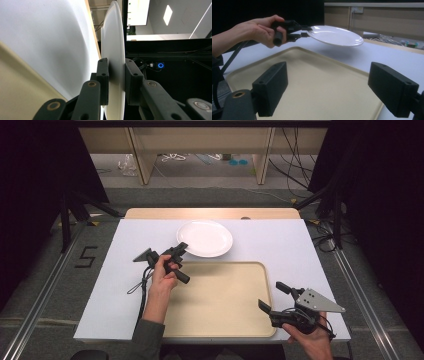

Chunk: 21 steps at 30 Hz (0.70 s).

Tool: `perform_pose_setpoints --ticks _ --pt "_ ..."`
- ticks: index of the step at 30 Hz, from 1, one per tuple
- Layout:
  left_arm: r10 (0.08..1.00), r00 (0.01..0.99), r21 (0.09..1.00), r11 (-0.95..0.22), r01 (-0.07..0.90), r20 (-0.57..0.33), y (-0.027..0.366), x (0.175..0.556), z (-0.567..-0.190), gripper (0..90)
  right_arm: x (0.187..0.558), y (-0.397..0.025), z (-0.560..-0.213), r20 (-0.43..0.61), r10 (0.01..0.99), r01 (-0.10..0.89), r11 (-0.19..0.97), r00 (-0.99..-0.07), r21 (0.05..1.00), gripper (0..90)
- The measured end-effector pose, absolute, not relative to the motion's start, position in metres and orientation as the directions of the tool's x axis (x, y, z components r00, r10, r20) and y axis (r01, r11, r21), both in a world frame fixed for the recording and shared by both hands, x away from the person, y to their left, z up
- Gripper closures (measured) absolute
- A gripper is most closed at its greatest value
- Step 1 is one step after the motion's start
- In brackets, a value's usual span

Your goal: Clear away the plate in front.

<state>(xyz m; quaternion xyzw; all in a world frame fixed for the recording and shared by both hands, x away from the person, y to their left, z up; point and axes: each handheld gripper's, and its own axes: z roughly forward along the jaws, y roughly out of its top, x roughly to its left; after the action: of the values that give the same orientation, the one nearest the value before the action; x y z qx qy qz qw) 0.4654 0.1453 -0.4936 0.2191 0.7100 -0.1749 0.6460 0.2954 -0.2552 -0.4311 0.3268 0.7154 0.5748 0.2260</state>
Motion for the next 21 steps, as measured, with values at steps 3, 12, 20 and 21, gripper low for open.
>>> perform_pose_setpoints --ticks 3,12,20,21 --pt "0.081 -0.06 0.035 0.84 0.542 -0.995 0.146 0.457 -0.494 75.9 0.296 -0.256 -0.431 0.058 0.722 0.21 0.123 -0.69 0.97 17.1" --pt "0.039 -0.04 0.01 0.83 0.558 -0.998 0.15 0.432 -0.502 74.9 0.295 -0.256 -0.43 0.062 0.728 0.221 0.125 -0.683 0.967 17.1" --pt "-0.003 -0.03 -0.02 0.826 0.563 -1.0 0.154 0.41 -0.511 74.3 0.296 -0.256 -0.431 0.059 0.723 0.205 0.115 -0.688 0.972 17.1" --pt "-0.008 -0.033 -0.025 0.828 0.56 -0.999 0.154 0.408 -0.511 74.4 0.296 -0.256 -0.431 0.057 0.723 0.204 0.118 -0.688 0.972 17.1"
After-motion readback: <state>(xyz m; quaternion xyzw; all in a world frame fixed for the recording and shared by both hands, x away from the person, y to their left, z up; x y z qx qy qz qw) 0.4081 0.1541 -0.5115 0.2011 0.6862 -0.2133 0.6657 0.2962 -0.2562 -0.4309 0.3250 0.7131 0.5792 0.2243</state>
